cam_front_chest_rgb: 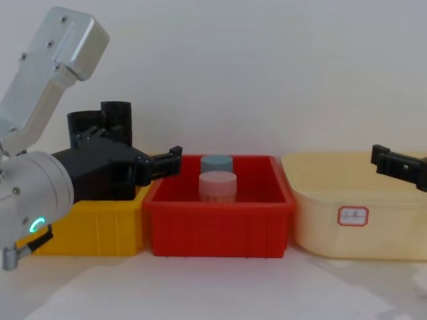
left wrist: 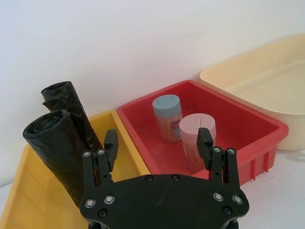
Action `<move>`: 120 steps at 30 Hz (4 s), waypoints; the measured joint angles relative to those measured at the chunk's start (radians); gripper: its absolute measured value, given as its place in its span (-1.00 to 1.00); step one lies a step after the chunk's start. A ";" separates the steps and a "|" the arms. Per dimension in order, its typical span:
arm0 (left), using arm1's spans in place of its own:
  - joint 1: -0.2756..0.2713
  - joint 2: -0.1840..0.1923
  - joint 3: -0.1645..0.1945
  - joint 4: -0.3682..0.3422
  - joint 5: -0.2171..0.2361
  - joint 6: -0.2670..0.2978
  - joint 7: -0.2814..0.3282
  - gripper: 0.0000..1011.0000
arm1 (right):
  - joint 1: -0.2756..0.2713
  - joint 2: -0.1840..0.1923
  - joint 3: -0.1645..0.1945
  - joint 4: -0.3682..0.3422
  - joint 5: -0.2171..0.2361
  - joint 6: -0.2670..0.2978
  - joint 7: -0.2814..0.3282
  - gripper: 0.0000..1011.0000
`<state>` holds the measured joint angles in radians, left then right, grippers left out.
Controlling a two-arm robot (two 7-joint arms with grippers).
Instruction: Pick up the garbage bag with the one hand and transfer it to the other hand.
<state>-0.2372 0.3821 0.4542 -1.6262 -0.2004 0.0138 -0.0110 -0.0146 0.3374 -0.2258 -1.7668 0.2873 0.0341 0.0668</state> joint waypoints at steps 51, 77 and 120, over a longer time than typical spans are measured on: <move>0.029 0.028 -0.073 -0.010 -0.013 0.008 -0.008 0.98 | 0.000 0.000 0.000 0.000 0.000 0.000 0.000 0.98; 0.046 0.011 -0.142 -0.009 0.004 0.020 0.042 0.98 | 0.000 0.000 0.000 0.000 0.000 0.000 0.000 0.98; -0.094 -0.074 -0.178 0.227 -0.079 -0.058 -0.122 0.98 | 0.000 0.000 0.000 0.000 0.000 0.000 0.000 0.98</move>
<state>-0.3311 0.3083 0.2766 -1.3991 -0.2789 -0.0438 -0.1330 -0.0147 0.3375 -0.2258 -1.7667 0.2873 0.0340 0.0668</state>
